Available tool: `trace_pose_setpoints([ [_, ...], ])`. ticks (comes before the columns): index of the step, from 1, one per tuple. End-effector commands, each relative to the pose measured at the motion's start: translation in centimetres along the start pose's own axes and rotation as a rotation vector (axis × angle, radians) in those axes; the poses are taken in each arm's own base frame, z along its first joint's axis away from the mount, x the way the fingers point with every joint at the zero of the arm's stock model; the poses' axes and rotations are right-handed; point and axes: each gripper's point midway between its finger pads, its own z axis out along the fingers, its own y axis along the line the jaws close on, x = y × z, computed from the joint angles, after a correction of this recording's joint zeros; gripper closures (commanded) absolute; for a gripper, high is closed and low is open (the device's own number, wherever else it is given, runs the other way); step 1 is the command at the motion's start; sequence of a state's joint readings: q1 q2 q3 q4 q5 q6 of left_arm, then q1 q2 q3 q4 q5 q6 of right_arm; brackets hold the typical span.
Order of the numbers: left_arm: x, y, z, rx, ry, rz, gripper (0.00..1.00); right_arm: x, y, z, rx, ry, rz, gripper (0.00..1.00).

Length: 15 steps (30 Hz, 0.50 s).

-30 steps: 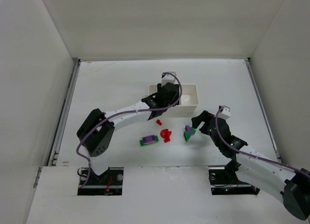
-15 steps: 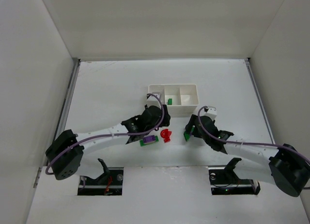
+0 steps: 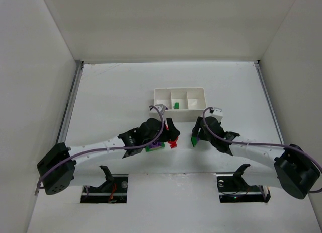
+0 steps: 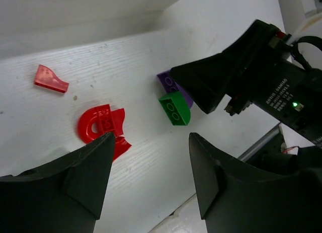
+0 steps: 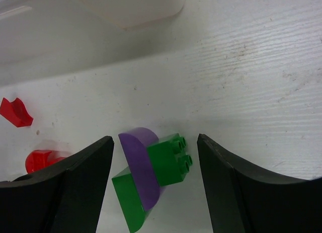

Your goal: Sort the legos into containers by color

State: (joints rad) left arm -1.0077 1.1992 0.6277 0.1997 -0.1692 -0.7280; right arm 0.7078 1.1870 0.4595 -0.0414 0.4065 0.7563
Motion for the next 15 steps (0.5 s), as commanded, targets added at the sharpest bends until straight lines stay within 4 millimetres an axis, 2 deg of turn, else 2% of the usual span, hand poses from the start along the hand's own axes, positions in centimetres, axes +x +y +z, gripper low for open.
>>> trace_pose_setpoints([
  [1,0.3,-1.8,-0.5,0.08,-0.003,-0.017,0.41,-0.7,1.1,-0.1,-0.016,0.002,-0.001,0.26],
  [5,0.7,-2.3,-0.5,0.106,-0.008,-0.021,0.41,0.0,0.8,0.2,0.01,0.024,-0.021,0.29],
  [11,1.9,-2.7,-0.2,0.115,0.017,-0.008,0.4,0.0,1.3,0.8,0.016,0.029,-0.022,0.47],
  [15,2.7,-2.8,0.2,0.11,0.032,-0.008,0.36,-0.5,1.7,0.6,0.001,0.013,-0.006,0.51],
])
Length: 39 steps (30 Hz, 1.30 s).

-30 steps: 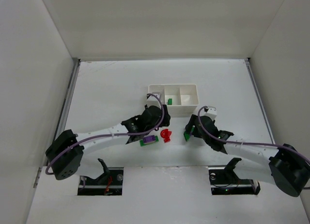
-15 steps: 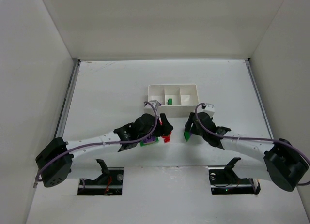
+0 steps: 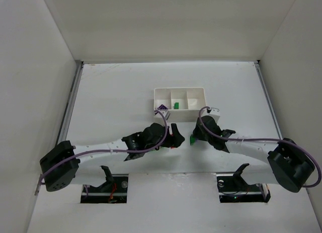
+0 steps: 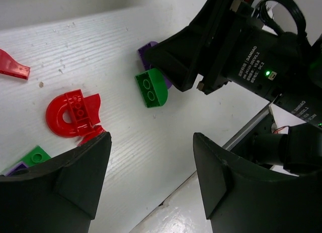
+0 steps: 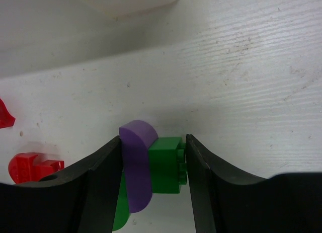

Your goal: Sort the legos into containers by color

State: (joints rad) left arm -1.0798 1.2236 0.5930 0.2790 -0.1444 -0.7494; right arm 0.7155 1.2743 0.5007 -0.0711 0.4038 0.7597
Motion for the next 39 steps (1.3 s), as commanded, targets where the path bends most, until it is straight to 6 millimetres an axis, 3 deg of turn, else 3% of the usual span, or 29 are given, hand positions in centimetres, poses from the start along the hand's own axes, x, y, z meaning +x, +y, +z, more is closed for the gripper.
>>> trace_pose_setpoints([
  [1,0.2,-0.9,0.5,0.035,-0.013,-0.023,0.35,-1.9,2.1,-0.6,-0.055,-0.045,0.029,0.51],
  [15,-1.3,-2.1,1.5,0.072,-0.07,-0.045,0.29,-5.8,6.9,-5.7,-0.3,-0.102,0.072,0.51],
  [29,-1.7,-1.8,2.2,0.019,-0.11,-0.03,0.29,-5.4,9.5,-8.4,-0.429,-0.118,0.082,0.5],
  [39,-3.2,-1.8,1.7,0.007,-0.182,-0.019,0.29,-5.9,11.1,-10.2,-0.53,-0.122,0.104,0.5],
])
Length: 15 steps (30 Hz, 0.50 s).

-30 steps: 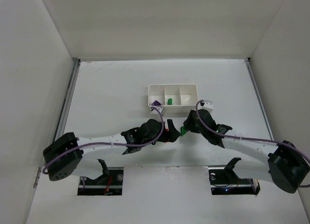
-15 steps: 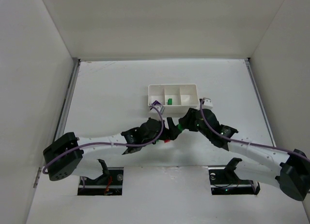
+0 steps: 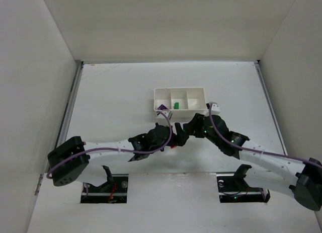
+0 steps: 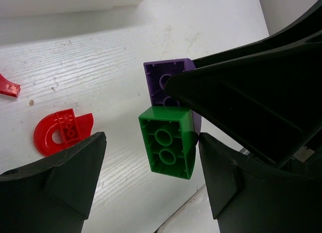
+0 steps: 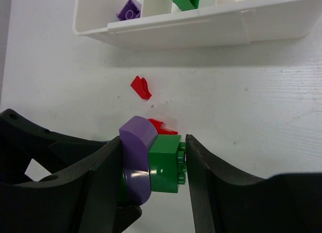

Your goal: Sort the legos into containers by color

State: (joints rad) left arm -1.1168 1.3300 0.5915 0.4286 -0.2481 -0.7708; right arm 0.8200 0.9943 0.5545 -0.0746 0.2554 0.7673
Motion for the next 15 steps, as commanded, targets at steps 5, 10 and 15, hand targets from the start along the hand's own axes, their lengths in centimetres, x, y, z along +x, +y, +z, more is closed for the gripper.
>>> trace_pose_setpoints([
  [5,-3.5,-1.8,-0.6,0.044,-0.124,-0.017,0.29,-2.2,4.1,-1.8,-0.18,-0.061,0.065,0.5],
  [10,-3.4,-2.2,-0.7,0.054,-0.125,-0.021,0.29,-2.2,4.5,-2.2,-0.206,-0.062,0.077,0.5],
  [15,-4.0,-2.8,-1.2,0.065,-0.149,-0.018,0.3,-2.7,4.8,-2.7,-0.225,-0.077,0.085,0.5],
])
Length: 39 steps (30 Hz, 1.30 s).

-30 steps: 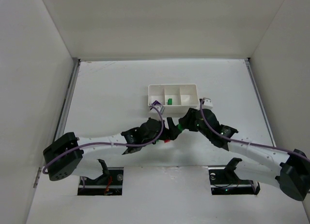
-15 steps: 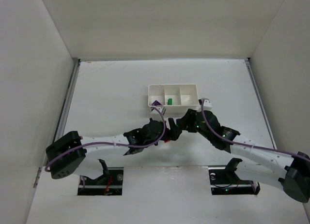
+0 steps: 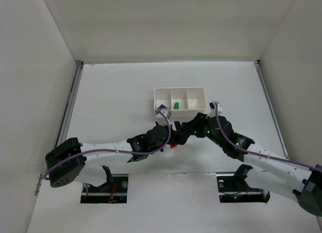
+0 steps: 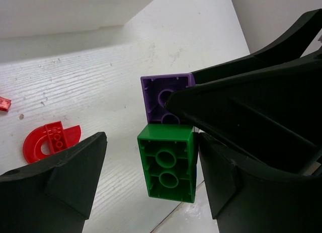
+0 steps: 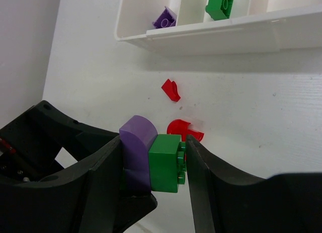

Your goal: Sort the legos into containers by color

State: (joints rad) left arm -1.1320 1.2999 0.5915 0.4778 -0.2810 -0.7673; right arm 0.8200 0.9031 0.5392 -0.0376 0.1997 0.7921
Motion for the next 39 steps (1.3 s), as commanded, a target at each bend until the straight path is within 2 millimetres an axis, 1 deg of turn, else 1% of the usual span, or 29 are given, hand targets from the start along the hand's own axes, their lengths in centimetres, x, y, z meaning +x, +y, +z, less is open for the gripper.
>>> trace_pose_setpoints([
  [1,-2.5,-1.3,-0.5,0.019,-0.088,0.0,0.3,-1.3,2.8,-0.7,-0.111,-0.041,0.035,0.5],
  [9,-2.9,-1.6,-0.8,0.027,-0.101,0.01,0.3,-1.6,3.2,-0.7,-0.119,-0.041,0.033,0.5],
  [14,-3.6,-1.6,-1.4,0.035,-0.119,0.008,0.29,-1.8,3.8,-0.7,-0.137,-0.035,0.027,0.5],
  [18,-4.0,-1.3,-1.8,0.036,-0.132,-0.003,0.28,-2.0,4.2,-0.3,-0.158,-0.034,0.037,0.5],
  [23,-3.9,-1.4,-1.7,0.035,-0.131,0.004,0.28,-2.0,4.7,0.0,-0.173,-0.026,0.047,0.51],
  [26,-4.0,-1.5,-1.6,0.04,-0.138,0.001,0.33,-2.0,4.8,0.1,-0.172,-0.025,0.048,0.51],
  [29,-4.6,-1.6,-1.9,0.042,-0.172,-0.009,0.35,-1.8,4.4,0.2,-0.164,-0.023,0.049,0.51],
  [32,-4.8,-1.8,-2.0,0.047,-0.185,-0.021,0.42,-1.7,4.2,0.3,-0.155,-0.023,0.052,0.51],
  [39,-4.2,-2.5,-1.6,0.068,-0.18,-0.046,0.65,-1.3,3.4,0.9,-0.127,-0.02,0.05,0.5],
])
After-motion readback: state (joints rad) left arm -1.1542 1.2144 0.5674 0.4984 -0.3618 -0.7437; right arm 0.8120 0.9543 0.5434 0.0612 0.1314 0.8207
